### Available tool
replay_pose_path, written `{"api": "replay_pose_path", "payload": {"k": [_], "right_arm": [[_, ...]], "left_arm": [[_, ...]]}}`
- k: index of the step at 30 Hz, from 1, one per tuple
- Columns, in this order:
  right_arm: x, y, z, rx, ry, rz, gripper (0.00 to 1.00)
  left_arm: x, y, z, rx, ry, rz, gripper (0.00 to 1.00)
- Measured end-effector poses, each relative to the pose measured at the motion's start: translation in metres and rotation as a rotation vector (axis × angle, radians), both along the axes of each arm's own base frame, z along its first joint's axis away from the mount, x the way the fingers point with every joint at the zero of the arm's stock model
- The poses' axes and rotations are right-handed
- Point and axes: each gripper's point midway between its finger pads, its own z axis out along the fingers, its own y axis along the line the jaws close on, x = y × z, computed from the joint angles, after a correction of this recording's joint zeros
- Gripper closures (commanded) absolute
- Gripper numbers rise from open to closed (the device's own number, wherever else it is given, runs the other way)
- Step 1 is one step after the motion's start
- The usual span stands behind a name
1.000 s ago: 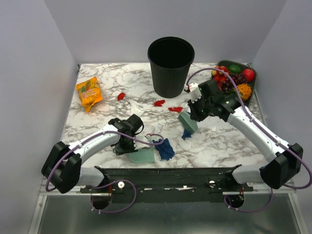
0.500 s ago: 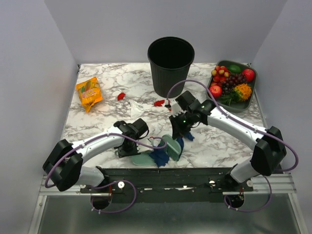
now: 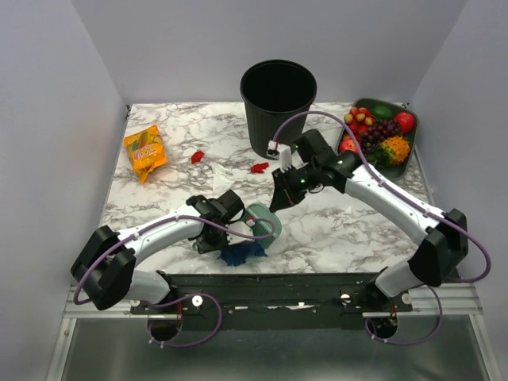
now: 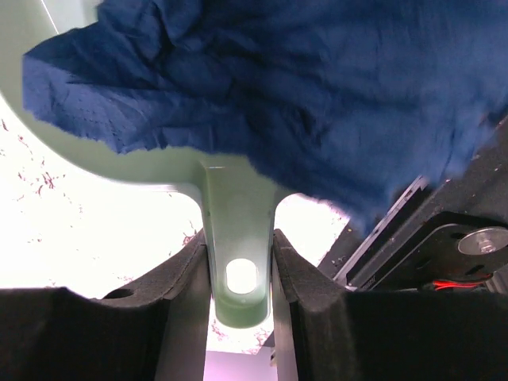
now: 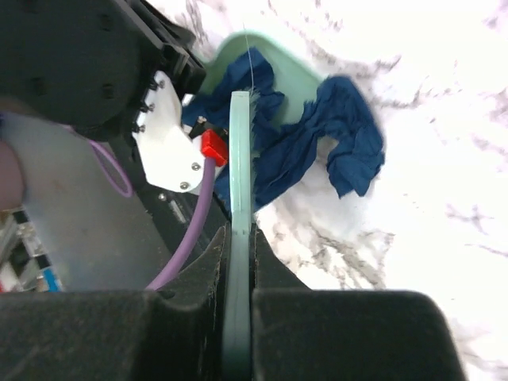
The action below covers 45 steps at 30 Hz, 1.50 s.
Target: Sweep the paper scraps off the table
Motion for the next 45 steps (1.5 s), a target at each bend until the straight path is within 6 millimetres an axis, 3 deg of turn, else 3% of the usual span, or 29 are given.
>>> {"api": "replay_pose_path", "payload": {"k": [6, 9, 16, 22, 27, 38, 45], "right_arm": [[0.012, -0.016, 0.049, 0.041, -0.278, 0.045, 1.0], [0.019, -0.026, 0.054, 0.009, -0.368, 0.049, 0.99], [0.06, -0.055, 0.029, -0.218, -0.5, -0.056, 0.99], [0.08, -0.065, -0.014, -0.371, -0.436, -0.125, 0.99], [0.067, -0.057, -0.046, -0.379, -0.286, -0.136, 0.99], [0.044, -0.01, -0.038, -0.227, -0.135, -0.085, 0.99], [0.034, -0.013, -0.032, -0.211, -0.148, -0.074, 0.99]], "left_arm": [[0.003, -0.003, 0.0, -0.012, -0.013, -0.001, 1.0], [0.003, -0.002, -0.001, -0.006, -0.008, -0.001, 1.0], [0.003, -0.001, -0.005, 0.018, 0.007, 0.001, 1.0], [0.007, -0.006, -0.004, 0.021, 0.01, 0.019, 1.0], [0.008, -0.007, -0.005, 0.026, 0.015, 0.034, 1.0], [0.012, -0.013, -0.009, 0.028, 0.02, 0.066, 1.0], [0.026, -0.029, -0.003, -0.016, -0.015, 0.084, 1.0]]}}
